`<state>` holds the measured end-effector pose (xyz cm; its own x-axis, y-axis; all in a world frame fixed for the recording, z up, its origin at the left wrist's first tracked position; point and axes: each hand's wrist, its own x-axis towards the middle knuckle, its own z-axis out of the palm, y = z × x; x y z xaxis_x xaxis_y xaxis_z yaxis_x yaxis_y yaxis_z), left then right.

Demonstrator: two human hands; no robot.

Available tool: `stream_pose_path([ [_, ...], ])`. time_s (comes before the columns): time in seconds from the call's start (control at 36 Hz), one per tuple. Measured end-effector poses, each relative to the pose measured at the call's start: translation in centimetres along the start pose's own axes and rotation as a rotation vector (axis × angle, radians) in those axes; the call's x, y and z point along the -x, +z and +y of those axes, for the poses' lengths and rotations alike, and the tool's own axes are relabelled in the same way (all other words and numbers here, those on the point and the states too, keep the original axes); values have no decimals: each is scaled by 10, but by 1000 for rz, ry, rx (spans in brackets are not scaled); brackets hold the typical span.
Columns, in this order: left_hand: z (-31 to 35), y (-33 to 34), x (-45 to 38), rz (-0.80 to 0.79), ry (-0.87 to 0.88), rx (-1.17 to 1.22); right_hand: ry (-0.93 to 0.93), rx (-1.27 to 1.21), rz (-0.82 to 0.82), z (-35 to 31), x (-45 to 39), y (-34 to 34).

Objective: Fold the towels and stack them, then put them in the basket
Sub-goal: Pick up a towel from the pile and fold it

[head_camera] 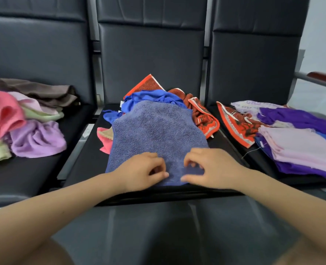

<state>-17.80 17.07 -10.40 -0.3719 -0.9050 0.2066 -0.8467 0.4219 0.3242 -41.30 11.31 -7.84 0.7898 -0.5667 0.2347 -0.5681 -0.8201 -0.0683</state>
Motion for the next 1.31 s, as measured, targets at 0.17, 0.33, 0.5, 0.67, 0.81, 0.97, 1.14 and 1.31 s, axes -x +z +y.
stream_pose_path([
  [0.17,-2,6,3,8,68,-99,-126,35,21,5,6,15],
  [0.33,-5,8,0,45,80,-142,15,42,179,7,6,10],
  [0.5,-5,-12,-4,235,3,-31,199,92,141,3,6,2],
  [0.67,-9,-38,2,294,-72,-113,296,35,279,16,6,-23],
  [0.81,-17,-53,15,285,-83,-151,325,-166,401,28,10,-42],
  [0.97,-39,-63,35,212,-123,-53,357,-550,340,32,22,-44],
  [1.14,-44,-61,54,306,-278,185,483,-645,238,31,28,-29],
  [1.31,-36,-51,60,244,-314,202,522,-694,64,30,25,-21],
])
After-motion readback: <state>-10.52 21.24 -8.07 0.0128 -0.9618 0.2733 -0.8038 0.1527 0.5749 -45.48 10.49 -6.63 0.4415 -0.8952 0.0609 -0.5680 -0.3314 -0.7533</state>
